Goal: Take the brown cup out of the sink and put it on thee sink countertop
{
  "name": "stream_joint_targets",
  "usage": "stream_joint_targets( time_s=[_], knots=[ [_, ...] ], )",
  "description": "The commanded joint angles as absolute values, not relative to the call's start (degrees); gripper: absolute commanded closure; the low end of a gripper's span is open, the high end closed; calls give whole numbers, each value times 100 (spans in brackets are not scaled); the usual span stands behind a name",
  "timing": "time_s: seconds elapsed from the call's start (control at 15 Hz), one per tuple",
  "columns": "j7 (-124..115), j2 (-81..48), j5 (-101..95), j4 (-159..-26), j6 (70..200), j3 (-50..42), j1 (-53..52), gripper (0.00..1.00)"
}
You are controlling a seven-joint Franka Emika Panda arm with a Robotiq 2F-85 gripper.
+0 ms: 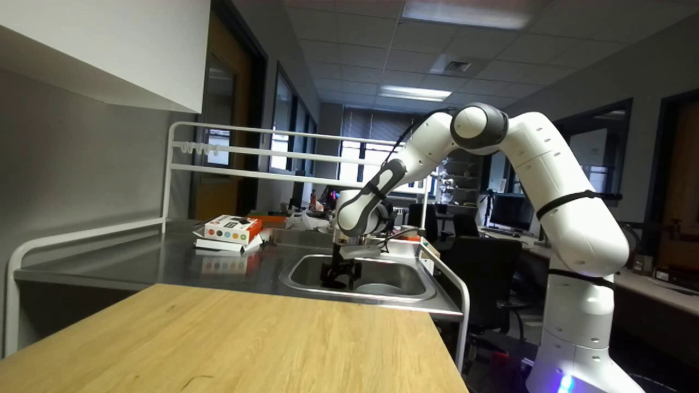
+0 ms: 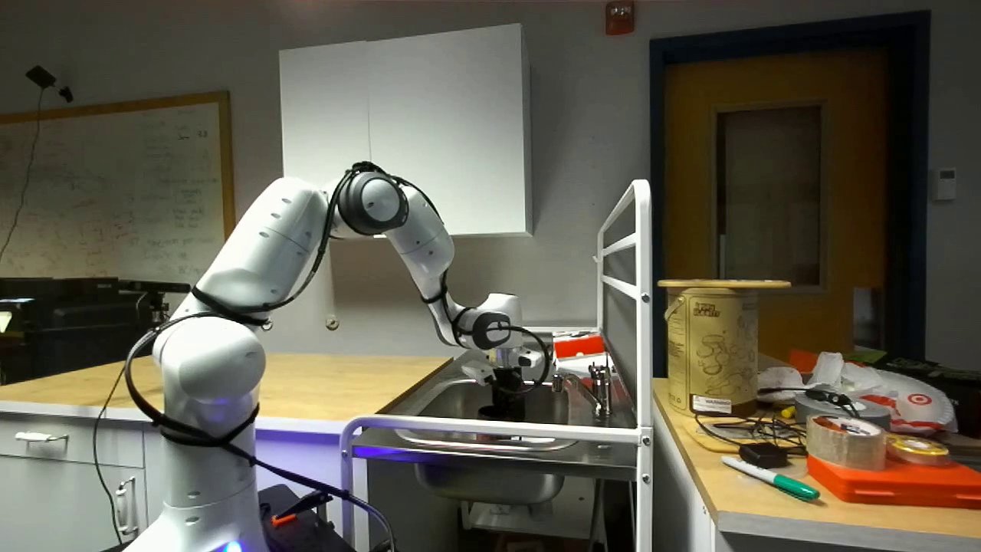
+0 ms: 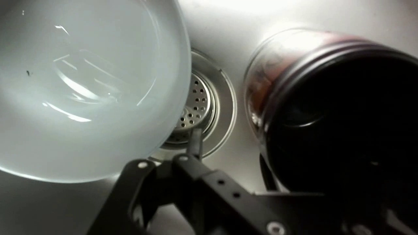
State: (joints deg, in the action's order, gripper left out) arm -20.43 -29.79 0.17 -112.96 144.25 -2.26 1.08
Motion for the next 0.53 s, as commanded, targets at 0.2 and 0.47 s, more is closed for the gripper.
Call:
stream_joint_targets(
  time_s=[0.2,0.47],
  knots=[
    [-2030,-3152,99,-10797,13946,-382,-61,64],
    [-2094,-3082,46,-10778,13831,-428,-176,94]
  ],
)
